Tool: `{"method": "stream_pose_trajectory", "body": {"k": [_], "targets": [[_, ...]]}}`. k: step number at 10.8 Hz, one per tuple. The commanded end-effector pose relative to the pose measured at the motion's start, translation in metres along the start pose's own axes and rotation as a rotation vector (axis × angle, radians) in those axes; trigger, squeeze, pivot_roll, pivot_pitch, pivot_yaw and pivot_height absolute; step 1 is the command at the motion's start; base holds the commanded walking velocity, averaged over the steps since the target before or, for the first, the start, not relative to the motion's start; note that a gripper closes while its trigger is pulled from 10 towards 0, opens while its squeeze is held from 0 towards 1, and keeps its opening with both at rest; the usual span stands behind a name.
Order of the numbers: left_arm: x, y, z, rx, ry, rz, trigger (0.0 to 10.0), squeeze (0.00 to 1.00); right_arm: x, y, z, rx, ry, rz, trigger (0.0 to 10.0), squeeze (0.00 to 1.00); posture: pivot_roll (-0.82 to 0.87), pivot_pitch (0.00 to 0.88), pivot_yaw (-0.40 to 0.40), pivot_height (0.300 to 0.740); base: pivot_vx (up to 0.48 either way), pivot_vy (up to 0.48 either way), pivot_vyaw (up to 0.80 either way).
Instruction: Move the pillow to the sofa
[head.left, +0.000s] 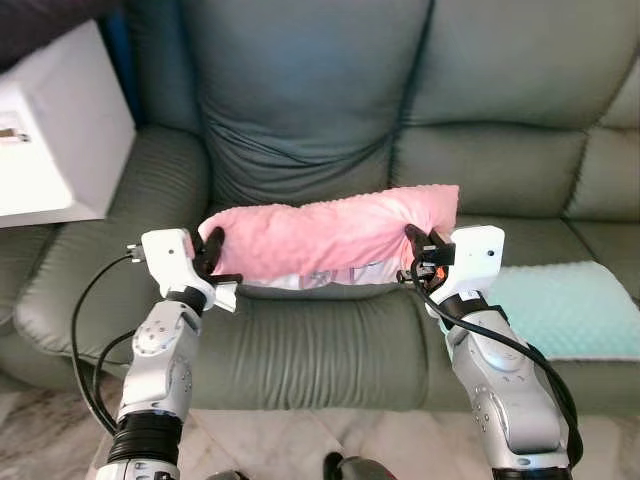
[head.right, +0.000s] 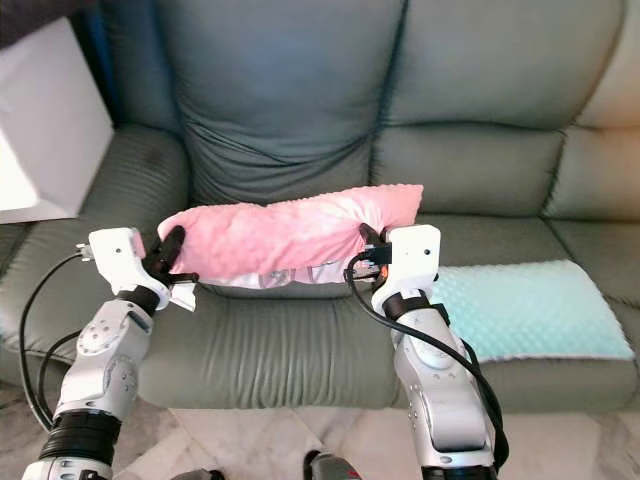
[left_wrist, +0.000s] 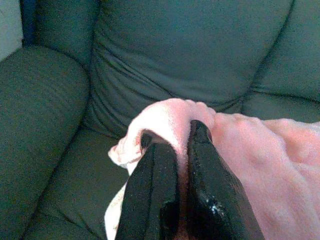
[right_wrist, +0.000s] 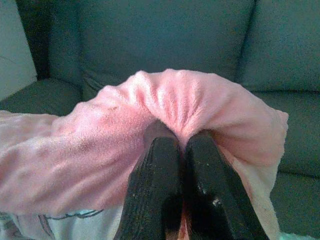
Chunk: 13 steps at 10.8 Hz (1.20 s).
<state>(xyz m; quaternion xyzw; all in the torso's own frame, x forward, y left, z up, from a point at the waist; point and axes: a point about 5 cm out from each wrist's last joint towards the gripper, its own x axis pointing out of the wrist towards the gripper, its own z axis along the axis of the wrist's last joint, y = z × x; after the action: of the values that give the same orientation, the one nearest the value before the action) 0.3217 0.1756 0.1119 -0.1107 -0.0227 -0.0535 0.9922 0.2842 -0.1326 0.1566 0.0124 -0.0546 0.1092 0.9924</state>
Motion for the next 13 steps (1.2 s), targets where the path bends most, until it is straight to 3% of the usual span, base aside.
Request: {"method": "stream_pose_trajectory", "body": {"k": [1,6,11,13], "targets": [[0.002,-0.001,0.005,0.003,-0.022,-0.015,10.0,0.00,0.001,0.000,0.002,-0.006,-0.019,0.005,10.0,0.00,-0.12,0.158,-0.032,0.740,0.274,0.000,0.00],[0.006,-0.002,0.006,-0.003,-0.032,-0.018,10.0,0.00,0.004,0.000,0.004,-0.009,-0.032,0.007,10.0,0.00,-0.12,0.143,-0.032,0.740,0.273,0.000,0.00],[0.004,0.000,-0.001,-0.007,0.005,-0.020,10.0,0.00,0.004,0.002,0.002,-0.008,-0.029,0.012,10.0,0.00,-0.12,0.144,-0.031,0.740,0.000,0.000,0.00],[0.002,-0.007,-0.013,0.012,0.074,-0.091,10.0,0.00,0.003,0.002,0.000,-0.022,-0.028,-0.001,10.0,0.00,-0.12,0.146,-0.027,0.740,0.000,0.000,0.00]]}}
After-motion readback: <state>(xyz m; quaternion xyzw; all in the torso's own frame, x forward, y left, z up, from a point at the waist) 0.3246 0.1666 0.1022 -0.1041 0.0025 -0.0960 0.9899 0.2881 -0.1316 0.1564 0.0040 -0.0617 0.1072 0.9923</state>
